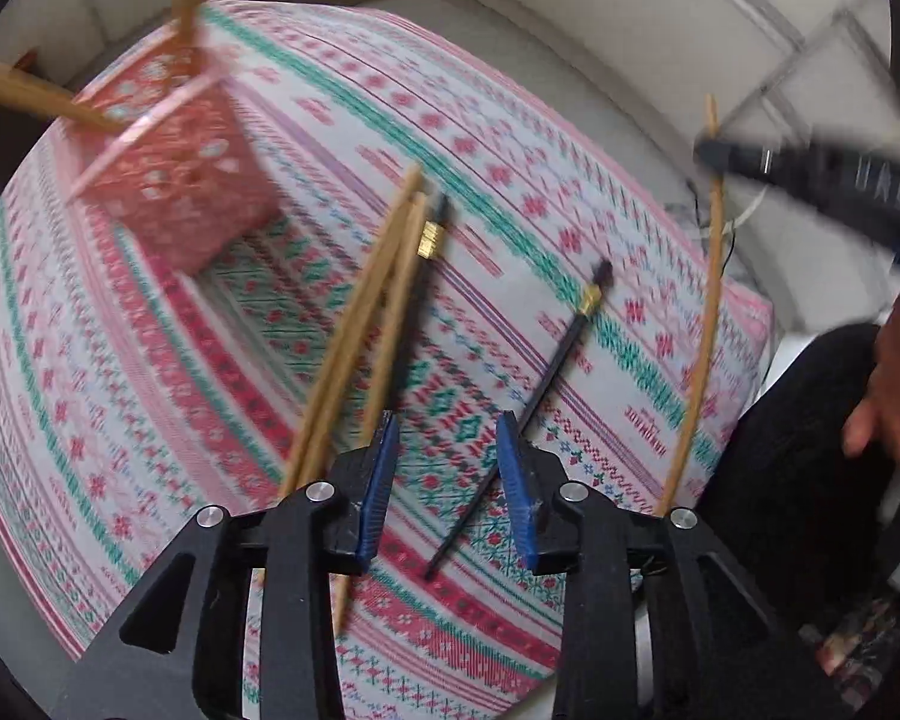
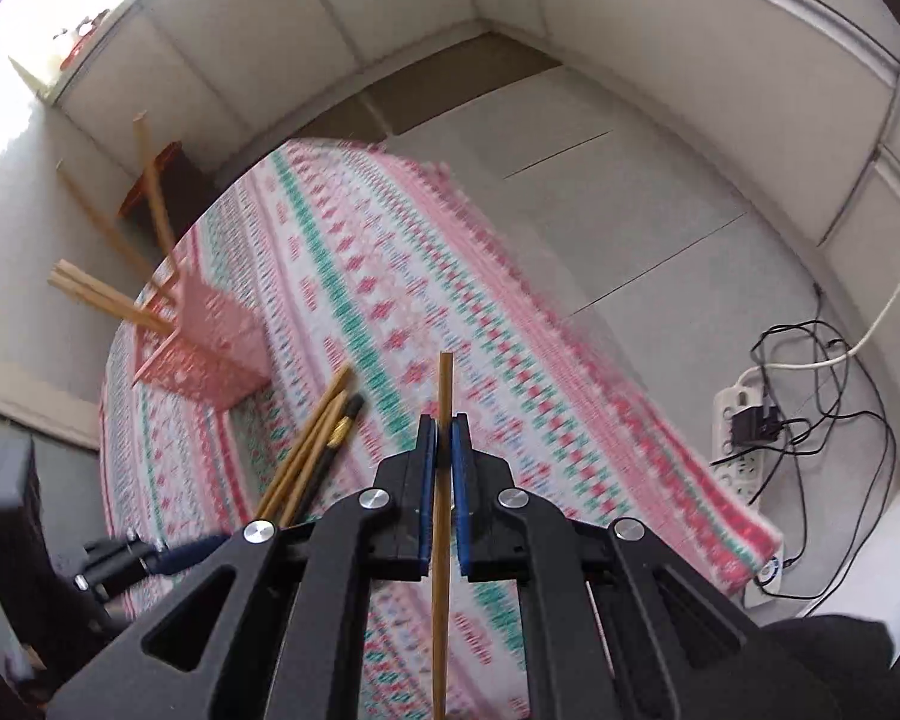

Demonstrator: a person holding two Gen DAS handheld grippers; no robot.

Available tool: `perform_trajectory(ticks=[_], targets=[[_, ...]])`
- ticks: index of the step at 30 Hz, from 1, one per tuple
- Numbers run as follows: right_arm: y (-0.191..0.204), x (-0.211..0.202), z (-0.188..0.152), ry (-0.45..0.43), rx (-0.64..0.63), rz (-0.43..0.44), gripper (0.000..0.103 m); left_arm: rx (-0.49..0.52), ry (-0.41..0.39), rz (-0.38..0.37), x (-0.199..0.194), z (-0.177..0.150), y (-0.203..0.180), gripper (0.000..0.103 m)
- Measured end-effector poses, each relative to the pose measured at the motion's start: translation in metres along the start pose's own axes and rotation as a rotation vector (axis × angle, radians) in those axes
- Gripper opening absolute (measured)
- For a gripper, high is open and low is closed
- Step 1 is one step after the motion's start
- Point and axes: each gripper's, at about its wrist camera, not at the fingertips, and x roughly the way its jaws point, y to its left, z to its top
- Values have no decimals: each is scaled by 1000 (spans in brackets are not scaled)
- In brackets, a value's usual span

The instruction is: Organize utensils

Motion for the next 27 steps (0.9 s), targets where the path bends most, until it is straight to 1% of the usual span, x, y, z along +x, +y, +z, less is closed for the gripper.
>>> perform_trajectory(ticks=[1, 2, 4, 5, 9, 11, 13, 14, 15, 16, 18, 22, 24, 27], targets=[[-10, -1, 3, -15, 25, -9, 6, 45, 10, 17, 9, 3, -13, 34], [-18, -2, 5, -22, 47, -16, 6, 75, 15, 13, 15, 7, -22, 35], [-36, -1, 8, -19, 106, -15, 6, 120, 9, 12, 24, 16, -36, 41], [-42, -1, 9, -15, 125, -9, 6, 146, 3, 21, 29, 22, -44, 42], [-60, -4, 12, -25, 151, -29, 6, 183, 8, 42, 50, 45, -61, 42], [-68, -3, 14, -25, 175, -28, 6, 200, -5, 44, 58, 55, -69, 42], [-74, -3, 15, -23, 201, -22, 6, 211, -3, 66, 66, 61, -73, 42], [-76, -2, 15, -23, 206, -19, 6, 220, -13, 67, 67, 64, -76, 39], [-77, -1, 15, -25, 207, -17, 6, 224, -15, 68, 66, 63, -77, 31], [-76, -2, 16, -26, 203, -13, 6, 225, -18, 71, 66, 63, -76, 11], [-69, -2, 16, -31, 180, -2, 6, 195, -13, 56, 64, 62, -68, 6], [-52, -8, 14, -59, 115, 27, 6, 103, -49, 26, 44, 47, -35, 6], [-43, -15, 13, -75, 82, 53, 6, 54, -102, 5, 20, 38, -18, 6], [-27, -26, 14, -89, 45, 100, 6, 1, -217, -8, -31, 23, 1, 6]])
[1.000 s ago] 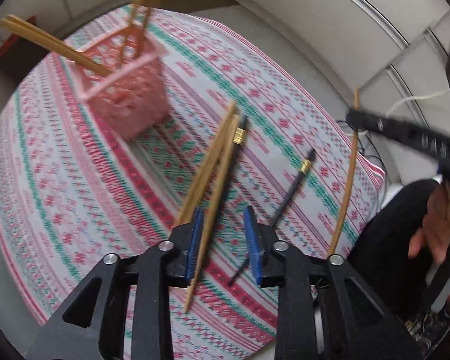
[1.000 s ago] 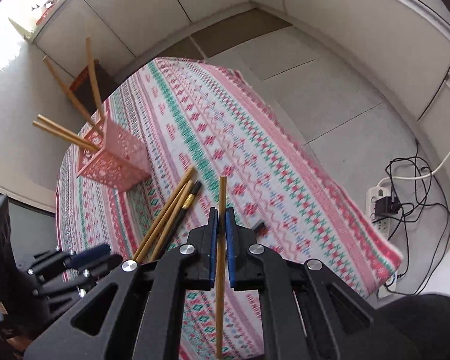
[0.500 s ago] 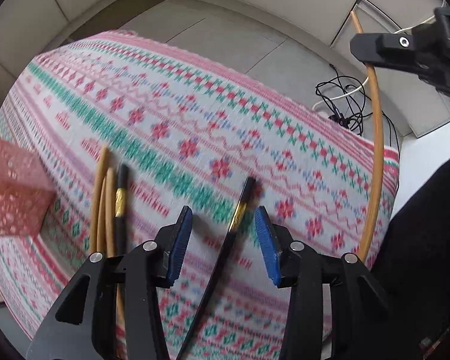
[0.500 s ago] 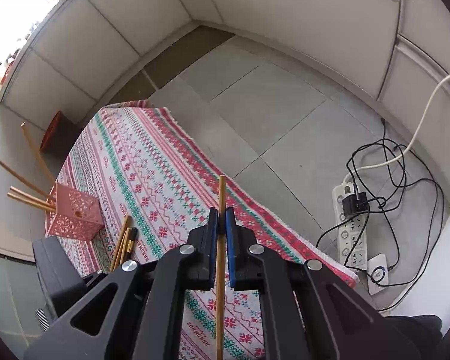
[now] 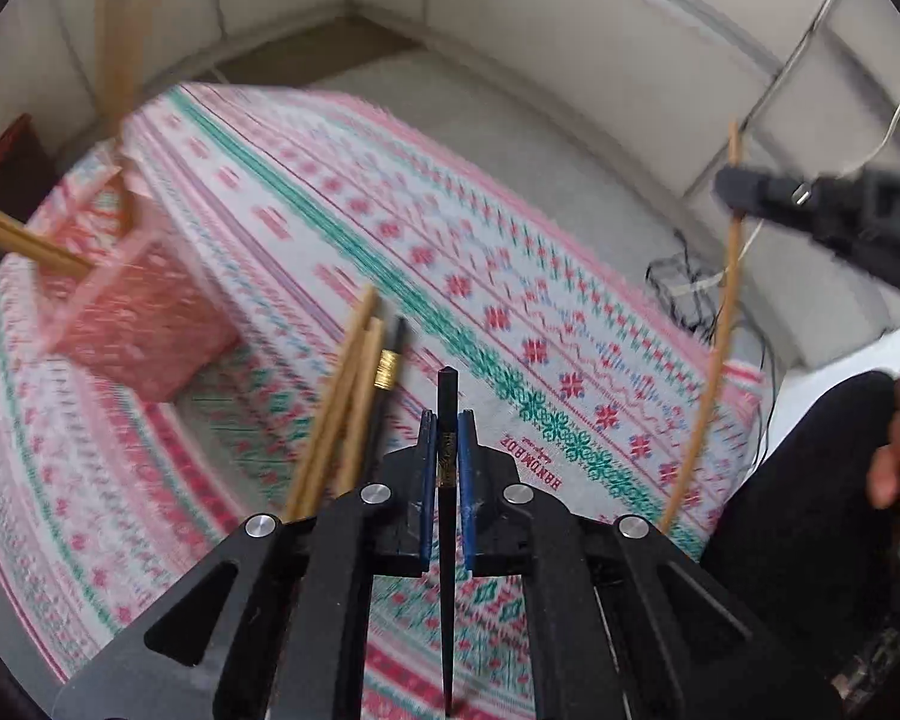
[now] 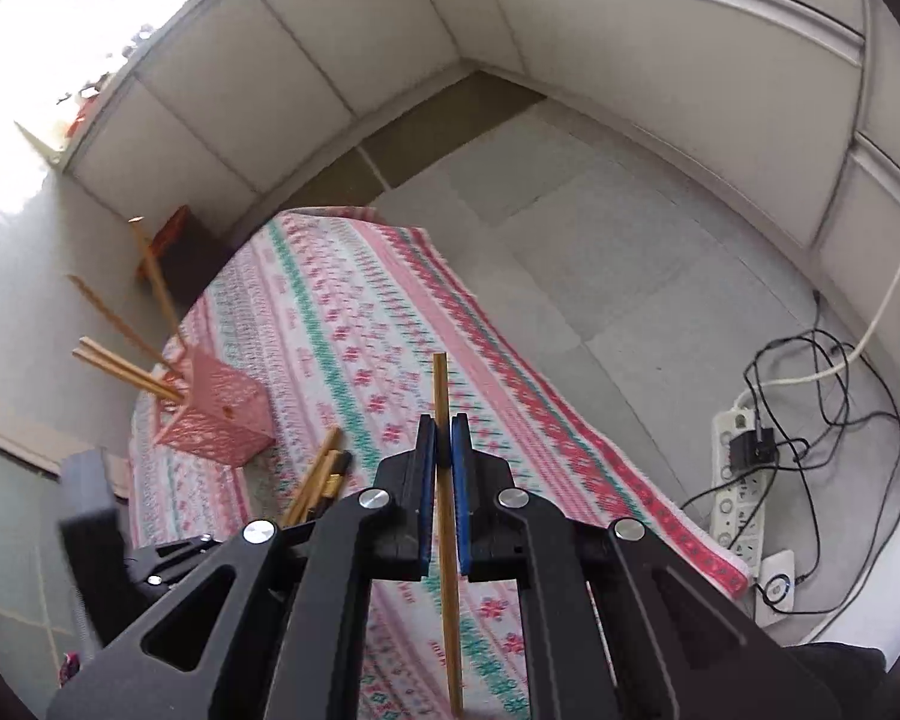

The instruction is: Organize utensils

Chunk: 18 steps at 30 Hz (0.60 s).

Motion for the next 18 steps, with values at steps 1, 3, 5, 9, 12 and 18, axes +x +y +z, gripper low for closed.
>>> perform_trajectory(ticks=[1, 3, 5, 9, 12, 18], targets=[[8, -6, 1, -6, -17, 20, 6, -8, -44, 3, -19, -2, 4, 6], [24, -18, 2, -24, -54, 51, 6, -24, -116, 4, -52, -7, 7, 6], [38, -31, 1, -43, -86, 77, 6, -45, -186, 5, -82, -14, 11, 6], [63, -58, 6, -76, -127, 113, 6, -92, -308, 21, -128, -22, 16, 6], [80, -81, 16, -107, -146, 133, 6, -119, -410, 21, -162, -15, 14, 6], [119, -136, 52, -212, -185, 224, 6, -221, -607, 37, -233, 11, 27, 6]])
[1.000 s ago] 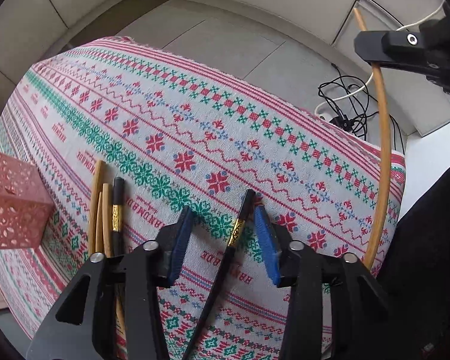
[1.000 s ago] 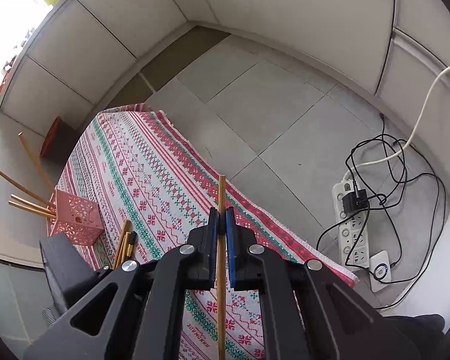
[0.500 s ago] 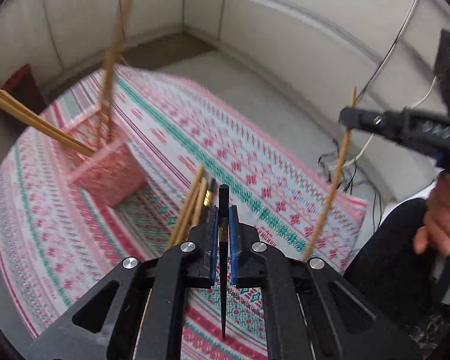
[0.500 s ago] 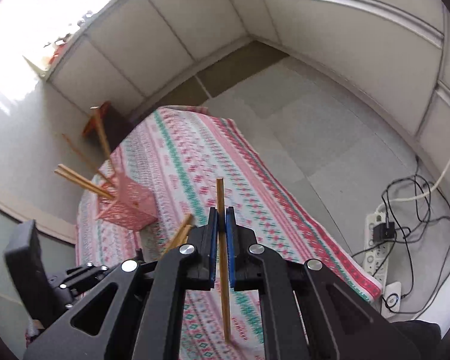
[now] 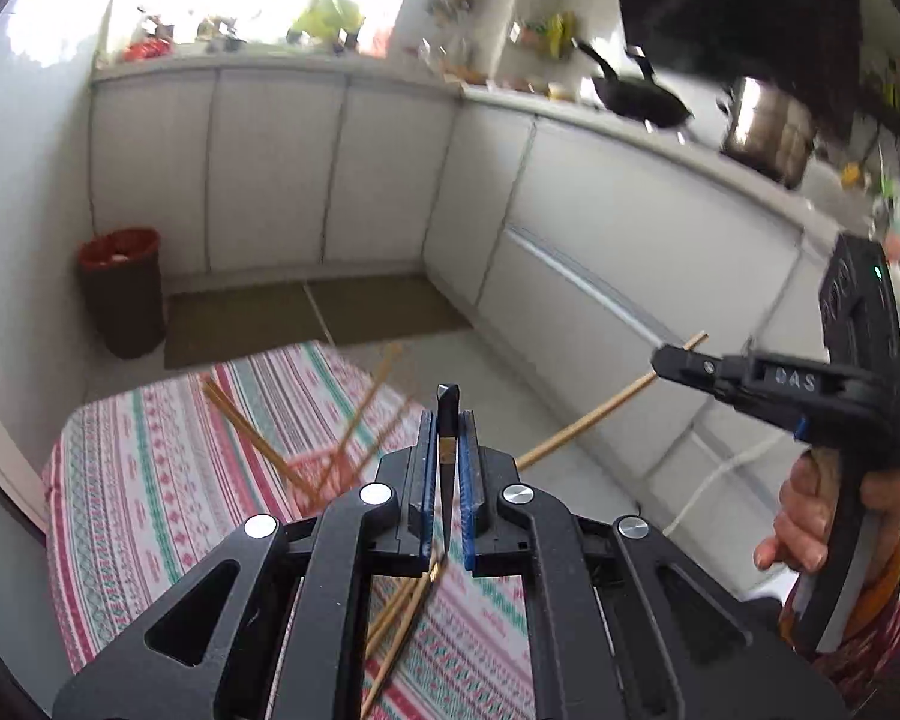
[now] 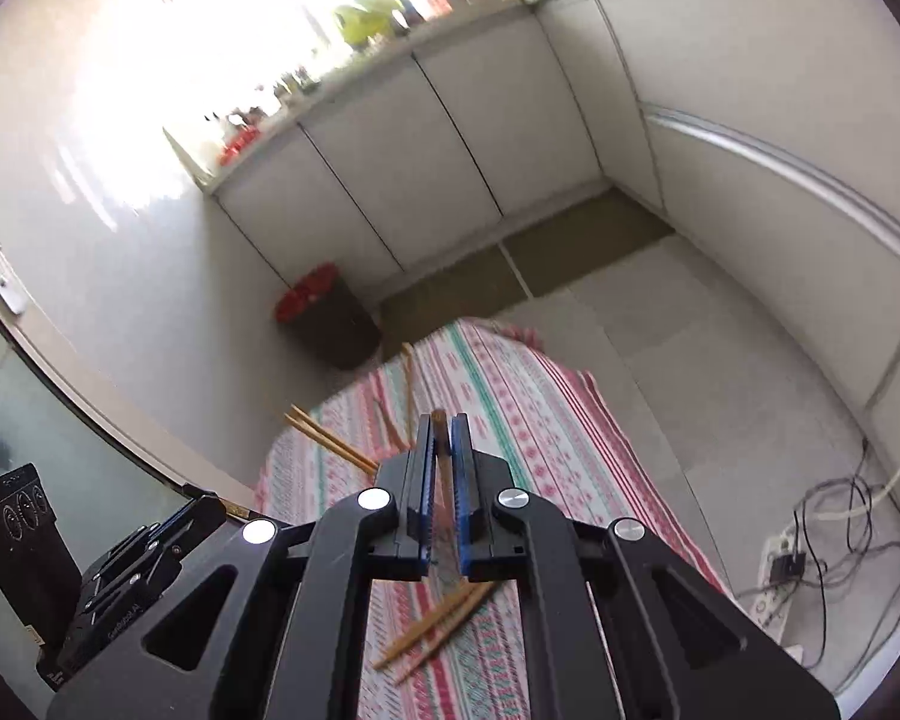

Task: Organize utensils
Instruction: 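Carry both chopsticks over the pink basket and open both tools to drop them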

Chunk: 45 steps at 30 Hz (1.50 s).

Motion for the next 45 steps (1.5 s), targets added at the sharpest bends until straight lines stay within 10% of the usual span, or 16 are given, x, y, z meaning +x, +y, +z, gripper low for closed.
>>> perform_trajectory(ticks=[11, 20, 31, 36, 40, 45], targets=[[42, -5, 45, -90, -45, 170, 6, -117, -106, 207, 4, 38, 33, 6], [50, 46, 52, -115, -45, 172, 6, -136, 16, 234, 69, 24, 68, 8], [46, 121, 48, -52, -21, 107, 6, -242, -43, 285, 56, 26, 89, 53], [47, 135, 37, -21, -41, 99, 9, -250, -21, 315, 52, 24, 90, 55], [47, 122, 33, -56, -27, 126, 67, -234, -13, 341, 47, 24, 82, 71], [41, 92, 24, -135, -84, 59, 87, -181, 32, 369, 54, 16, 65, 91]])
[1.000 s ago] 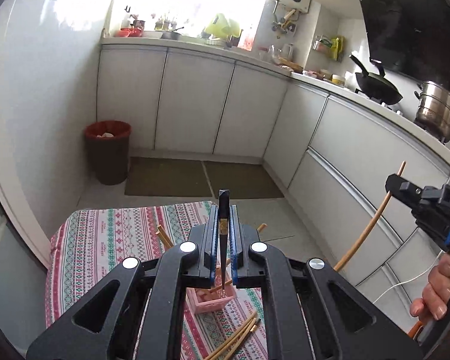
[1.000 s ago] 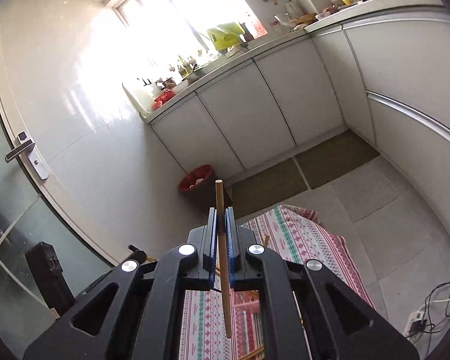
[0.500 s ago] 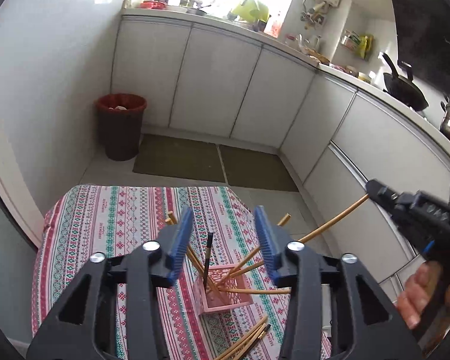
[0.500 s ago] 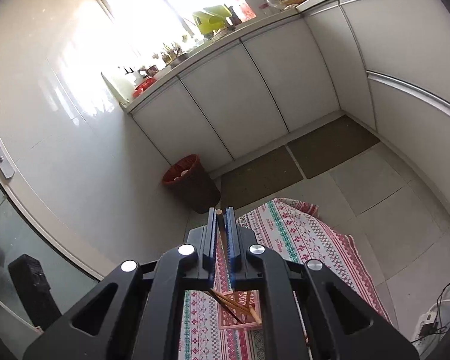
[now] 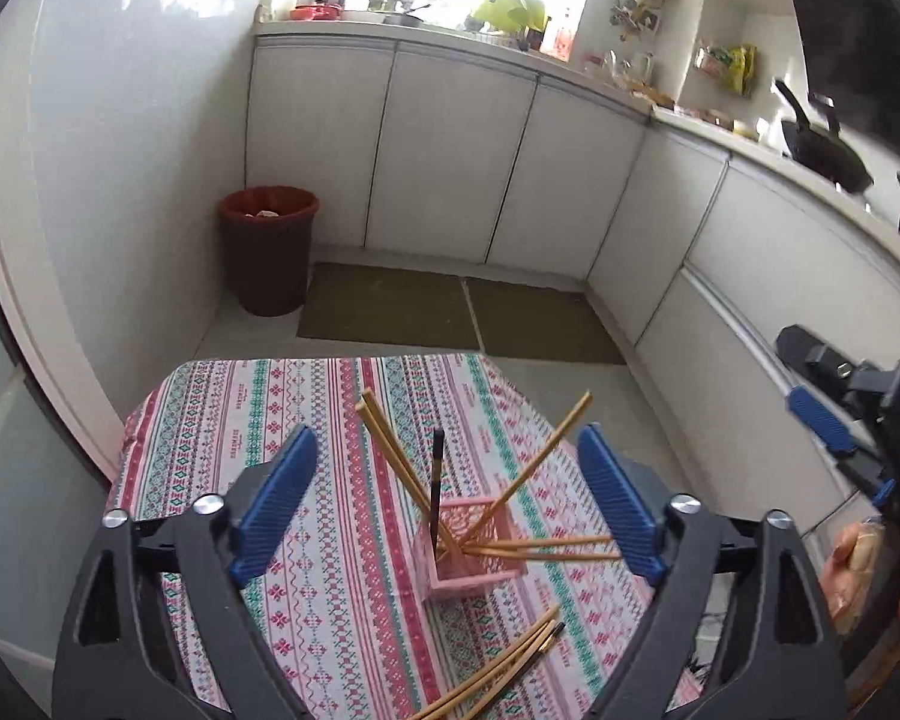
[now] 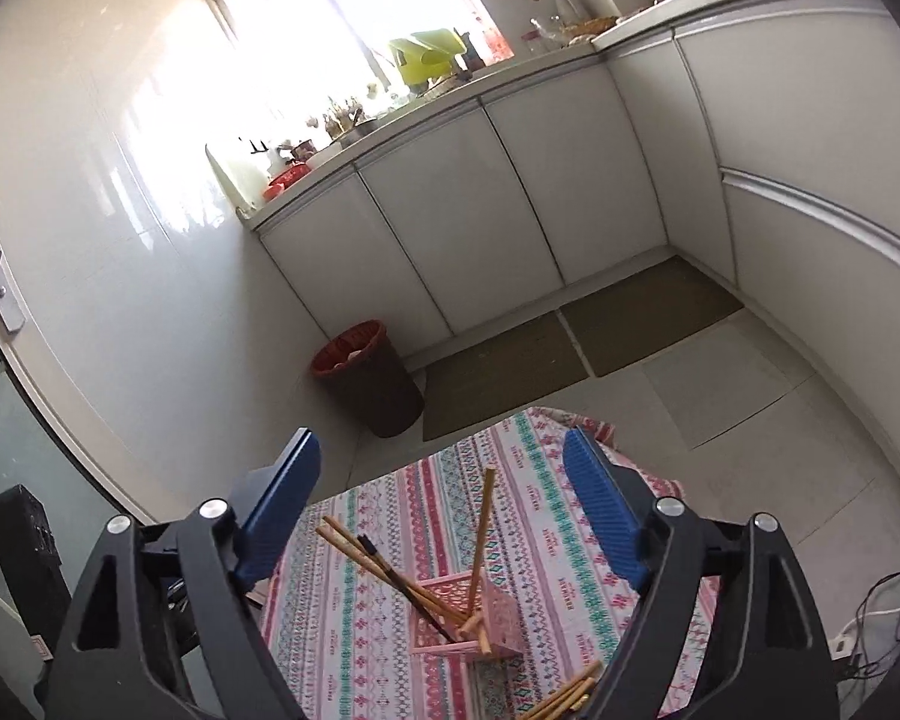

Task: Organize utensils
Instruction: 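Carry both chopsticks over the pink basket and open both tools to drop them, then return both tools to the chopstick pile while the left tool grasps a bamboo chopstick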

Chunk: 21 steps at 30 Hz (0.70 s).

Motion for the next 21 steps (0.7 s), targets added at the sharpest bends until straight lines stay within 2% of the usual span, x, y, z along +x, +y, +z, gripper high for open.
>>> perform_trajectory(ticks=[2, 4, 9, 11, 15, 18, 21], targets=[[-8, -10, -5, -23, -2, -40, 96, 45, 42, 21, 7, -12, -9, 94], [-22, -15, -11, -22, 7, -99, 96, 86, 133, 1, 20, -25, -16, 96], [-76, -11, -21, 92, 93, -194, 96, 177, 339, -45, 56, -68, -29, 96], [-97, -5, -24, 151, 177, -178, 96, 211, 404, -61, 68, -85, -36, 96], [-132, 10, -35, 292, 362, -85, 96, 295, 498, -121, 87, -121, -56, 96], [-140, 14, -46, 347, 404, -76, 96, 358, 560, -180, 101, -152, -78, 96], [-147, 15, -53, 365, 425, -85, 96, 466, 560, -231, 112, -181, -100, 96]])
